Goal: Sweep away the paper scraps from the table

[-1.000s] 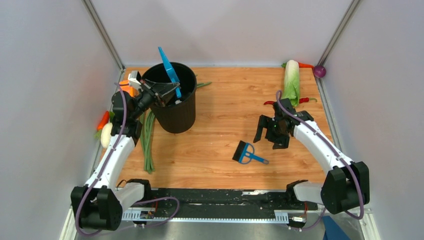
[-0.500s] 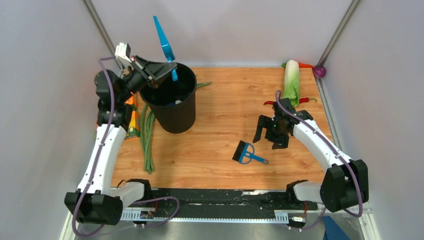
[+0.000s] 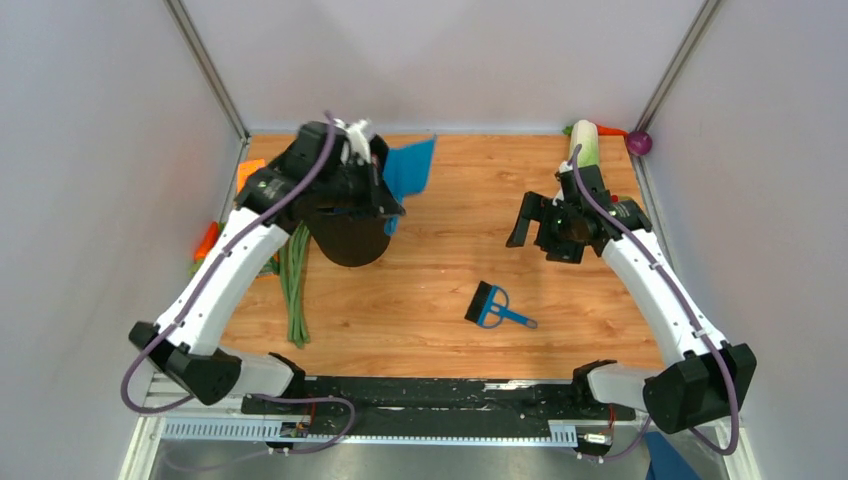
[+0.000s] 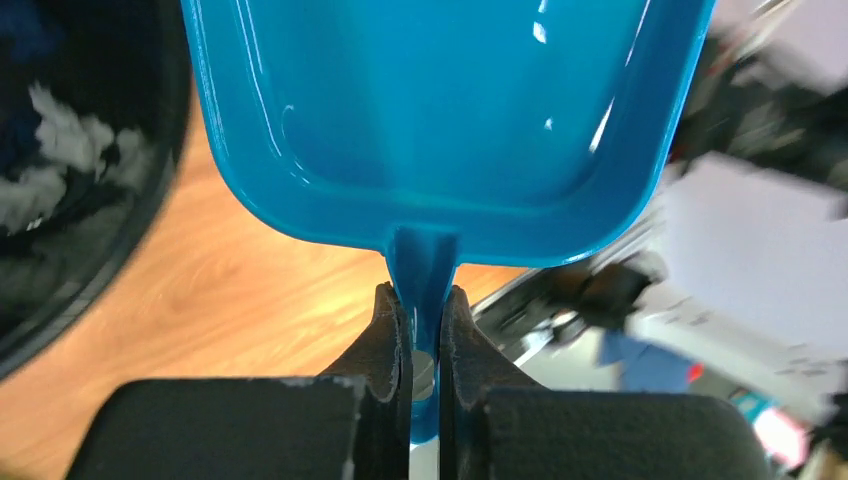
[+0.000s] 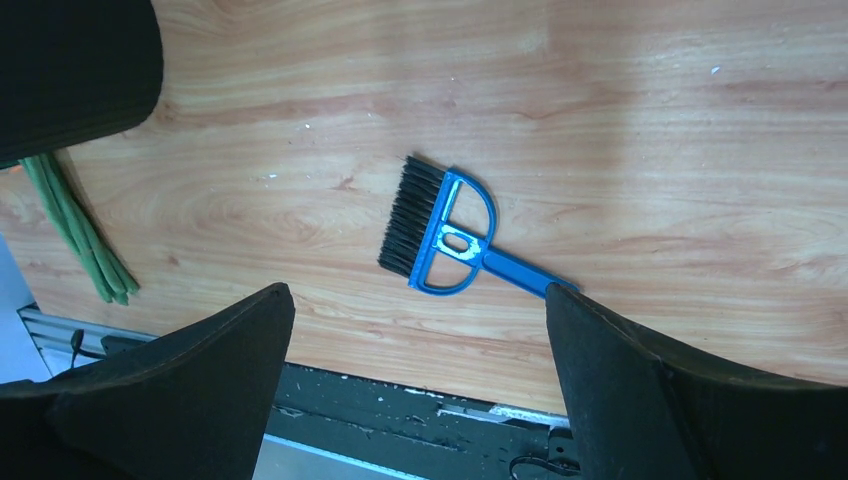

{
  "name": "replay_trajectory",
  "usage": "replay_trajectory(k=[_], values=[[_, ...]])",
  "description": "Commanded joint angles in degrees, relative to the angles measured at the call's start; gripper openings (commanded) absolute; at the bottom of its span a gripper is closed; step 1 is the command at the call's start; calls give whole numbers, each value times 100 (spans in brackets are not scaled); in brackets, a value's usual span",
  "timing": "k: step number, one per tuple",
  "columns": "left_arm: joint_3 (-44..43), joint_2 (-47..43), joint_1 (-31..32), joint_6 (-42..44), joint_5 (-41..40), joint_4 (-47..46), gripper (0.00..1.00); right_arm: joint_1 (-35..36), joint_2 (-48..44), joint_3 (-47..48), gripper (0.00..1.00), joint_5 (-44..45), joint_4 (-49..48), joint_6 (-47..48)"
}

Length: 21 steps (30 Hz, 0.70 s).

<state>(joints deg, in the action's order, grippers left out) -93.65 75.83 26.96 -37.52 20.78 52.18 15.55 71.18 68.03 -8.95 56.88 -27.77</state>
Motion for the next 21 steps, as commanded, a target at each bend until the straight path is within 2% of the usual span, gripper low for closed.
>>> replay_trajectory(k=[1,6,9,15,21], values=[[-5,177,914,746,-1390,987,0,-26,-209,456,100,253,332,-18],[302,529,1329,807,-1813,838,0,-26,-324,475,100,324,403,8],[933,696,1478,650,-1893,522,0,-17,-403,422,100,350,429,-9],[2620,827,1725,210,-1884,-1033,0,-26,-578,413,100,464,517,-79],[3142,1399,1734,236,-1990,-1772,0,-17,-719,334,100,508,587,-141]])
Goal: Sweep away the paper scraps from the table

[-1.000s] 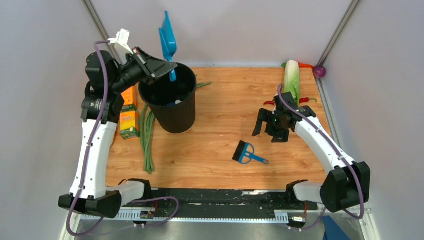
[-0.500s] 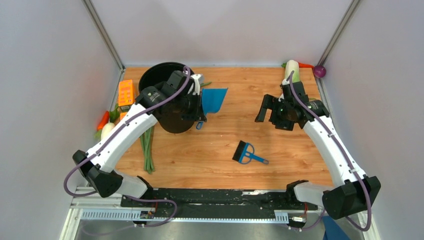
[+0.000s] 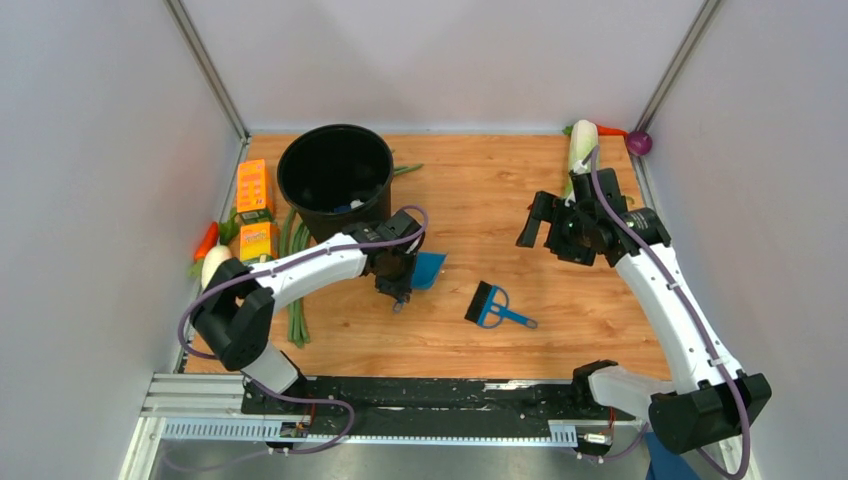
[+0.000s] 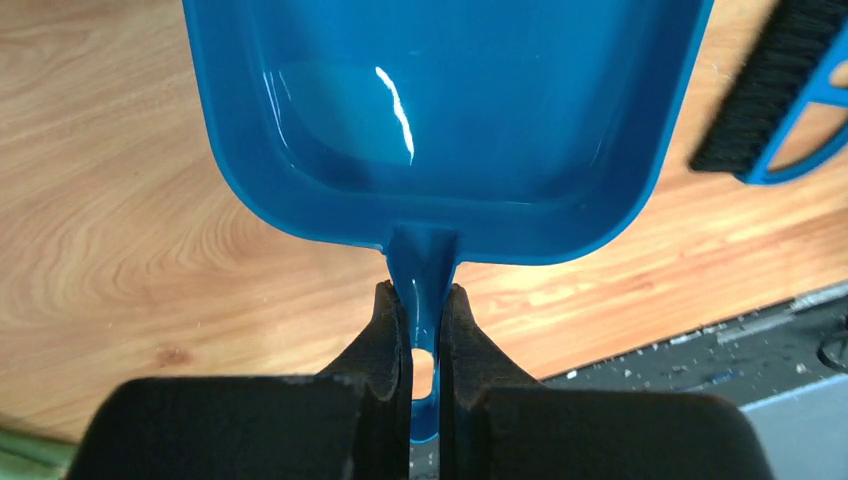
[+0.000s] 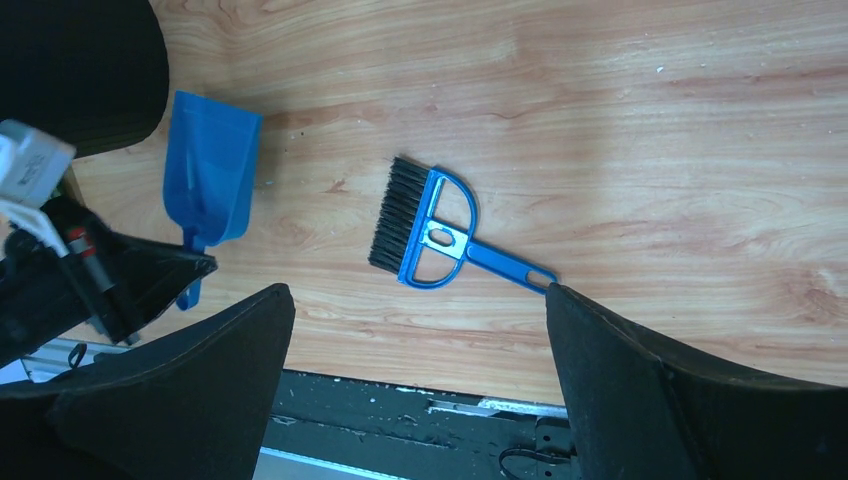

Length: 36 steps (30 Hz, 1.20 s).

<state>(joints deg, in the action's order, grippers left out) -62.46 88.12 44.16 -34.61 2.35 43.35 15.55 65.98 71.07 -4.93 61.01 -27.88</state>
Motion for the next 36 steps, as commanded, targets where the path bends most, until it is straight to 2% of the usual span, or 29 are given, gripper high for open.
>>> replay_trajectory(k=[1,5,7,8,9,10,12,21,27,33,36], values=[[6,301,5,15,-138,-916,0,-17,-216,13,100,115,183,-139],[-91,548,22,182,-94,-969,0,-17,-278,-23,100,97,209,-200],[-135,575,22,226,-59,-978,5,-17,-287,-23,100,97,235,-209],[-144,592,22,244,28,-987,25,-17,-296,-32,100,97,227,-218],[-170,627,22,253,81,-995,37,-26,-296,-58,100,97,235,-218],[-188,645,14,270,273,-1004,55,-17,-304,-93,100,89,244,-235],[-249,707,22,306,424,-1004,83,-26,-313,-146,100,80,236,-271],[-381,470,14,341,328,-838,84,-26,-252,-23,100,-25,236,-315],[-653,-40,22,402,21,-452,85,-26,-401,372,100,-578,-45,-174],[-917,-1022,22,534,-217,-240,85,-17,-1077,461,100,-1317,-1308,-577],[-1057,-1428,22,639,-446,-170,85,-17,-1586,111,100,-1108,-2152,-1182]])
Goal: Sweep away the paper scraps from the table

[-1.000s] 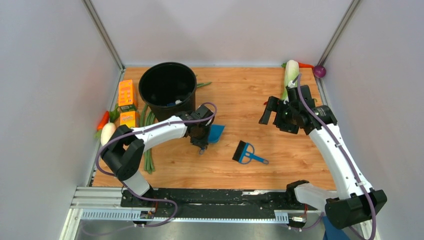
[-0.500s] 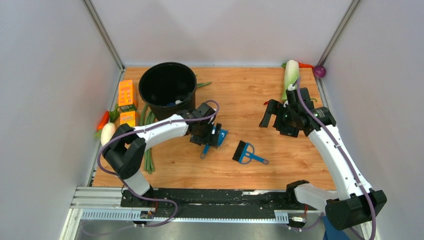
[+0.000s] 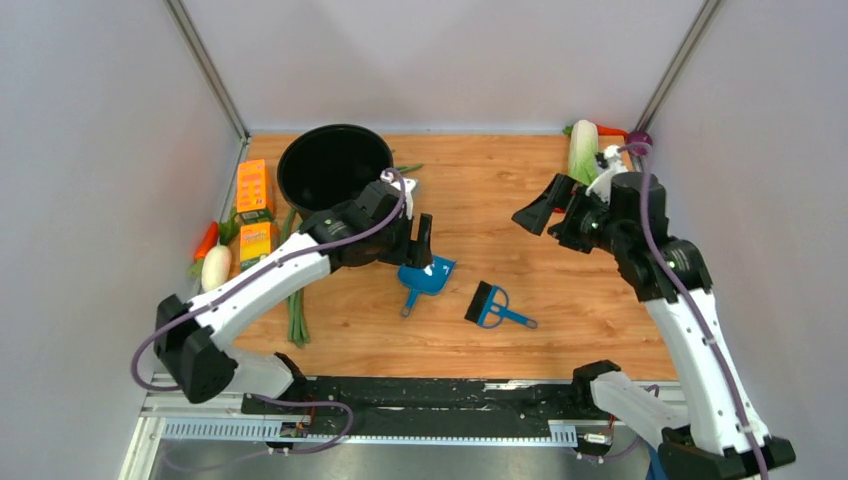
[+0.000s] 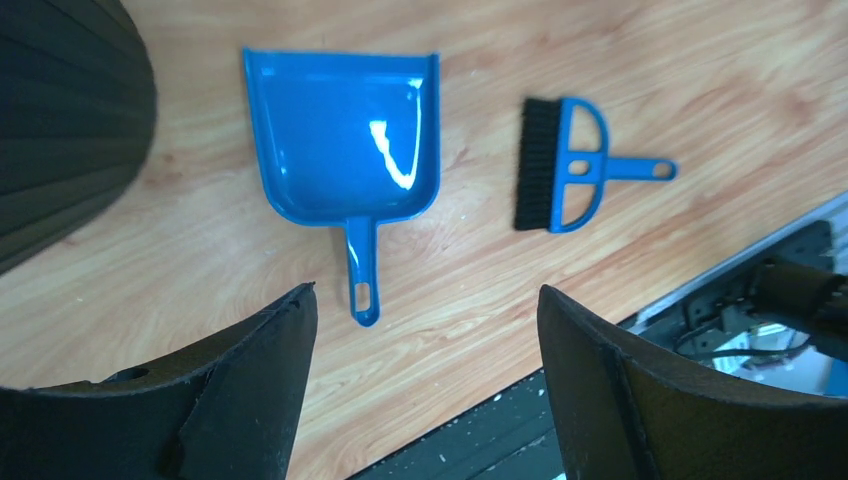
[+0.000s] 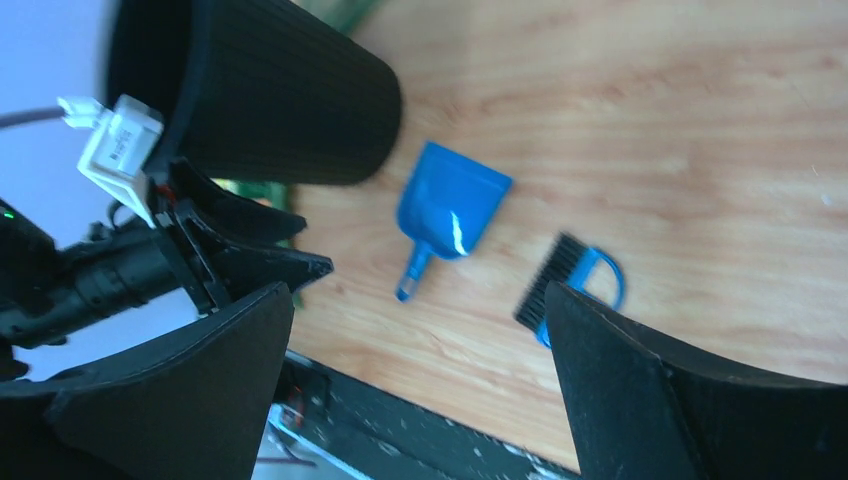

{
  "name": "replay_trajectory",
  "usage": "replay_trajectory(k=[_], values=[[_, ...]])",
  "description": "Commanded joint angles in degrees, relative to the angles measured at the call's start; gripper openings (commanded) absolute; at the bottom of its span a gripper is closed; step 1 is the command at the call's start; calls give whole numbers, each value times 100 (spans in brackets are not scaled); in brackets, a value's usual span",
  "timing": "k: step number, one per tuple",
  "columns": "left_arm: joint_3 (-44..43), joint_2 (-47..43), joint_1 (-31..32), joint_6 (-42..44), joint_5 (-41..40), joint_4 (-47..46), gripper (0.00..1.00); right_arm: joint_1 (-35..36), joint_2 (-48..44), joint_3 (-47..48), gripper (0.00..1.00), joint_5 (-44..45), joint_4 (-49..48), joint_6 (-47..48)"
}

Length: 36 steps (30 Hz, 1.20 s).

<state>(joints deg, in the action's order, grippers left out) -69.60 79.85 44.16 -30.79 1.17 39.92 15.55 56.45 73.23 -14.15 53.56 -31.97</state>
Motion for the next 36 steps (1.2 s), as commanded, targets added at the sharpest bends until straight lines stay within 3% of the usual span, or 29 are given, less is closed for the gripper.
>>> replay_trajectory(k=[1,7,13,30,36], values=[[-378,-777,22,275,-389,209,85,-26,-861,-307,100,-106,-1697,-933],[-537,-1576,22,240,-591,367,86,-17,-1847,-1030,100,667,-2403,-1610],[-379,-2412,22,222,-908,385,86,-26,-1944,-1232,100,317,-2368,-1637],[-458,-2457,22,301,-943,692,86,-17,-2340,-1962,100,142,-2201,-2208],[-440,-2510,22,293,-978,701,86,-26,-1909,-1602,100,52,-1911,-1673]])
